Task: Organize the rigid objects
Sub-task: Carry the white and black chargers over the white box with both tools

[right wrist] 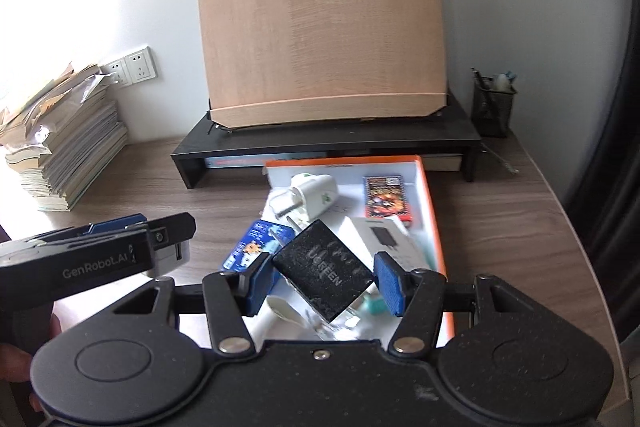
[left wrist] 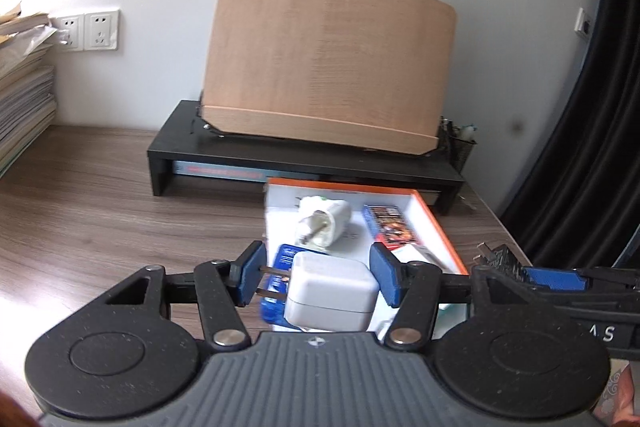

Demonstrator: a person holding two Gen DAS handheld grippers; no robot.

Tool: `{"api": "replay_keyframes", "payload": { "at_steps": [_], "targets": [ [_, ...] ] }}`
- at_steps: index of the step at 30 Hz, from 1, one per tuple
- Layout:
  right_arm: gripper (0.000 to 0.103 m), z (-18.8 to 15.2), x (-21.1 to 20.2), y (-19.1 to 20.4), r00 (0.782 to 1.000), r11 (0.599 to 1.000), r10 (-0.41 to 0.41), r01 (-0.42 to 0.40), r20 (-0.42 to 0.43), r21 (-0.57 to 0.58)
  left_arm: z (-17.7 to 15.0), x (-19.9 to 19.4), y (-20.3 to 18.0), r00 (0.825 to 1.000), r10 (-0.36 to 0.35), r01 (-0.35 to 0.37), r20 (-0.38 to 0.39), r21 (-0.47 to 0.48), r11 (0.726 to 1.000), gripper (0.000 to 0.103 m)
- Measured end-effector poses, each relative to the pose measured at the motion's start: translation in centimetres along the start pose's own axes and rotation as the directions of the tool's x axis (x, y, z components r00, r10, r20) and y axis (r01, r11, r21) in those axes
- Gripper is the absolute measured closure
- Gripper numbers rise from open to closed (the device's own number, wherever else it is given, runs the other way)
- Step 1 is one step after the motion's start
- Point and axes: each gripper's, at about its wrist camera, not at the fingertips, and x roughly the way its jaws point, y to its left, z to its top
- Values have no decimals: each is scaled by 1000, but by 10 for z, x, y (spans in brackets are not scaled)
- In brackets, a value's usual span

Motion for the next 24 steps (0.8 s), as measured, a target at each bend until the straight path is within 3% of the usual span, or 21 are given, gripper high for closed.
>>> {"api": "replay_keyframes", "payload": {
  "at_steps": [9, 24],
  "targets": [
    [35, -15, -27, -29, 1000, 1000, -3, 3, 19, 10, -13, -7, -37, 1000, -12, 12, 11, 17, 1000, 45],
    [35, -22, -37, -48, 999, 999, 34, -34, 26, 16, -23, -12, -50, 999, 41, -41, 22, -13, 999, 45]
  ]
}}
